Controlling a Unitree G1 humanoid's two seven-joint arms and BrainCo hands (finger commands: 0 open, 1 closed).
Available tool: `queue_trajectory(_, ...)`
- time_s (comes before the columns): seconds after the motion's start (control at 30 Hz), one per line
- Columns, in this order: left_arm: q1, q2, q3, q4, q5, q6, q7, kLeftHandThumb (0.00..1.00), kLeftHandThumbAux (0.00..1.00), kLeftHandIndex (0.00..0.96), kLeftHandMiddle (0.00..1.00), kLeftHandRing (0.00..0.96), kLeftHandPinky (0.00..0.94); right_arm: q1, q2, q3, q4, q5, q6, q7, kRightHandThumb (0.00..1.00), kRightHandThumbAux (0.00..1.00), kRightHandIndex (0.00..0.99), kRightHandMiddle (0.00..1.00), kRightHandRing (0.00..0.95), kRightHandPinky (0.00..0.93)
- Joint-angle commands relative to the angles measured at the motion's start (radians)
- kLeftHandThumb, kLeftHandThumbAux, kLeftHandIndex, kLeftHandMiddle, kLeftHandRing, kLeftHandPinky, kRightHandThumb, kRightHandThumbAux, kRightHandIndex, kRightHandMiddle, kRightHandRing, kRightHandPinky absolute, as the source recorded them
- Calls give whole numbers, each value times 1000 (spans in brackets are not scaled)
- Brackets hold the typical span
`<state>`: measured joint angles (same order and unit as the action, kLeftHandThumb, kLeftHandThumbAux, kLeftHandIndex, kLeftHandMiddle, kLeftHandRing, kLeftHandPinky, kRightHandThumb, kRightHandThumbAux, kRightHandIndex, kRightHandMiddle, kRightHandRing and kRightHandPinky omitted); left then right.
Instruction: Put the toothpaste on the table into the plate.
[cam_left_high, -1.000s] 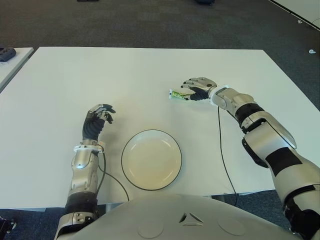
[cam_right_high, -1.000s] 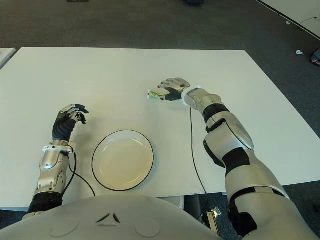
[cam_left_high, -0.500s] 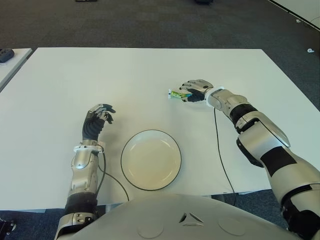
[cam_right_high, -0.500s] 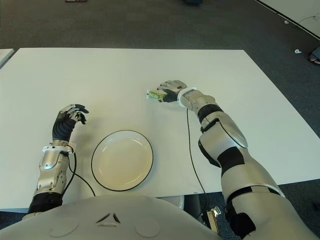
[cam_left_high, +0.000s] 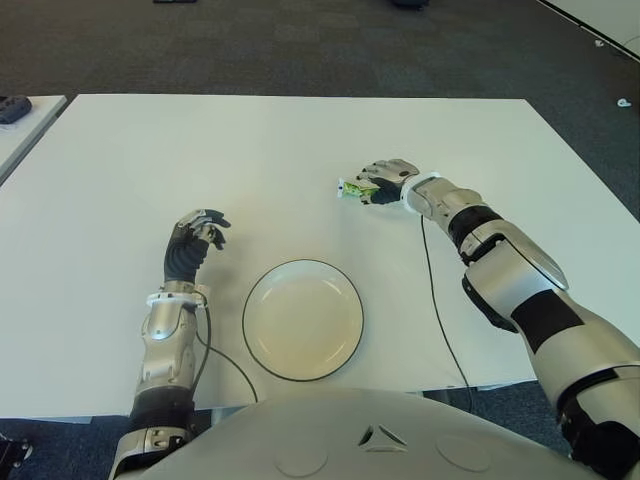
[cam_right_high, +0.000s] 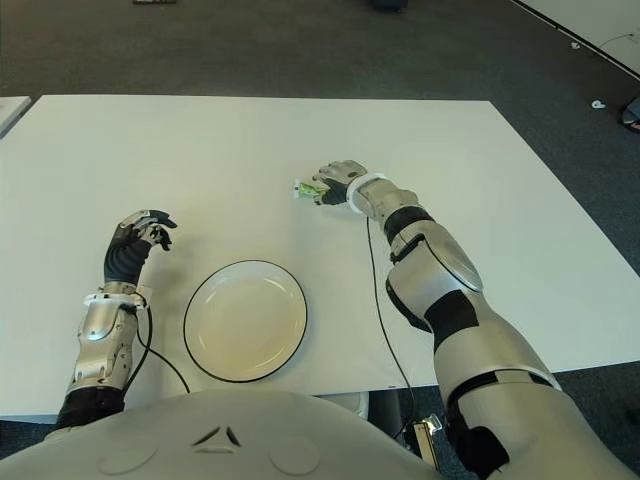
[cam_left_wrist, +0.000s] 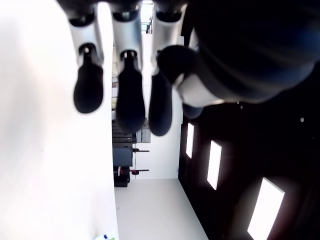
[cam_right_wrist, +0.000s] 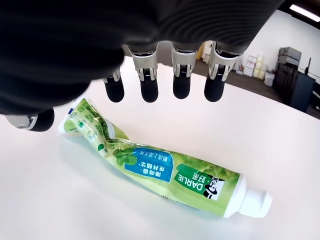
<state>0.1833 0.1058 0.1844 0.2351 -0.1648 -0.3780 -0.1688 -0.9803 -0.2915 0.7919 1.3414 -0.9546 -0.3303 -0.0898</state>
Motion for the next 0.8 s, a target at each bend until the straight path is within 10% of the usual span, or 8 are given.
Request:
queue_trajectory(0.03, 14, 2, 5, -13, 7, 4, 8, 838, 672, 429, 504, 662, 661, -2, 25, 1, 14, 4, 25, 7, 520, 173, 0, 0, 0, 0)
queue_trajectory(0.8, 62, 3, 22, -63, 0, 17, 14, 837, 673, 428, 500, 661, 661, 31, 91, -53, 40, 63, 90, -23, 397, 266, 0, 0, 0, 0)
